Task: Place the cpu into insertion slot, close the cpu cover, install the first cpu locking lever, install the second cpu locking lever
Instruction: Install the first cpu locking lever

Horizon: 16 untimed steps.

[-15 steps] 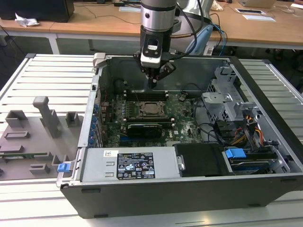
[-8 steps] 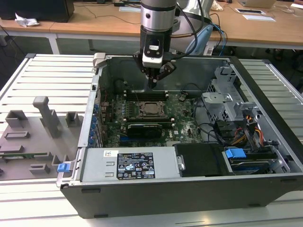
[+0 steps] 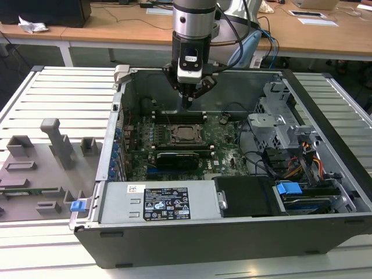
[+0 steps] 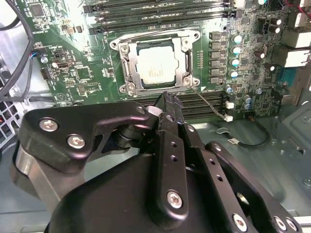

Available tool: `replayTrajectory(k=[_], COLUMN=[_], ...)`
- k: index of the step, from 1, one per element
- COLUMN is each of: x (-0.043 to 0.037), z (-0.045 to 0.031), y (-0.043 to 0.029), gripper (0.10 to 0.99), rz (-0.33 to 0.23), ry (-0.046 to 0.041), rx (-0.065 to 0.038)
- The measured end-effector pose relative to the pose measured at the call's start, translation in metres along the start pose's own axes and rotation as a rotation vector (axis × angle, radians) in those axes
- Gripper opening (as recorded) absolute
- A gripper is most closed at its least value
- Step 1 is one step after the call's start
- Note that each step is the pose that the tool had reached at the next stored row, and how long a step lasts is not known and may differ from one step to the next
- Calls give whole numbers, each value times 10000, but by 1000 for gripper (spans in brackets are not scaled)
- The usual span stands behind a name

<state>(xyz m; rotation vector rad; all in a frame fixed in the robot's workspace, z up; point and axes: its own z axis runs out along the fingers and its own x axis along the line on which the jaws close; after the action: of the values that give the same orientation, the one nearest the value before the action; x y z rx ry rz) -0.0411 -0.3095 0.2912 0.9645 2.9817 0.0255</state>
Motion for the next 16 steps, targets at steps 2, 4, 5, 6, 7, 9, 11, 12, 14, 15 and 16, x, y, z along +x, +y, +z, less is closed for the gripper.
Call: replayTrajectory(k=[2,4,5,6,7,9,11,12,14,15,16], x=[0,0,0,0,0,0,0,0,0,0,0], z=[0,0,0,0,0,0,0,0,0,0,0], y=[0,0,0,0,0,0,0,0,0,0,0], gripper=[106,106,106,106,106,106,106,106,106,106,106], rz=[-147,-287,-329,-373,-424,-536,-619,-666,-766,-802,-846], ry=[3,6,6,7,8,10,11,12,14,14,15], rx=[-1,-1,-1,-1,-1,-2,-1,-1,-2,-2,-2])
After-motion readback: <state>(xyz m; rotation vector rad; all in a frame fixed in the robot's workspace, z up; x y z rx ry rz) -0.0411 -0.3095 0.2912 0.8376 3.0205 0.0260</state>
